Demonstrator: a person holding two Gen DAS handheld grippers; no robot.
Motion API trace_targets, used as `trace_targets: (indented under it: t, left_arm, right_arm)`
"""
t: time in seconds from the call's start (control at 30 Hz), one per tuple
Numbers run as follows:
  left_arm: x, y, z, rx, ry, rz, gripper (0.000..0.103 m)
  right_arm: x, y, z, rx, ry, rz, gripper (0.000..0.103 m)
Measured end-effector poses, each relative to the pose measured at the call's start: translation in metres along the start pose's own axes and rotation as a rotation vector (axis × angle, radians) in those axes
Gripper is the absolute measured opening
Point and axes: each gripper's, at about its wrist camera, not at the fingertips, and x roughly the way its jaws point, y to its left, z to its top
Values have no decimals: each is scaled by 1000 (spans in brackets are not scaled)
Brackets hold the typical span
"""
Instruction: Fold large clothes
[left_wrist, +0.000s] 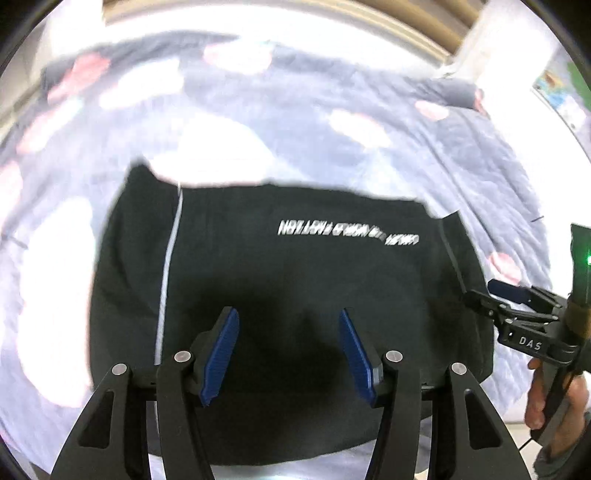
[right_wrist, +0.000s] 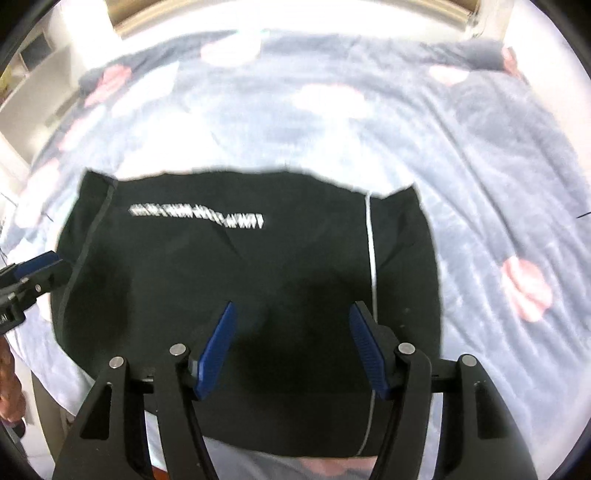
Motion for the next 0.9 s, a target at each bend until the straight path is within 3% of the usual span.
trace_targets:
  t: [0.37, 0.5, 0.9]
  left_arm:
    - [-88, -61, 3, 56, -127, 25, 58]
    - [-113, -85, -1, 86, -170, 76, 63]
    - [-166, -131, -16, 144, -280, 167, 65]
  right_arm:
    - [-105, 6, 0, 43, -117, -24, 71]
    - [-137, 12, -6, 18, -146, -64, 71]
    - [-187, 15, -27, 31, -192, -48, 80]
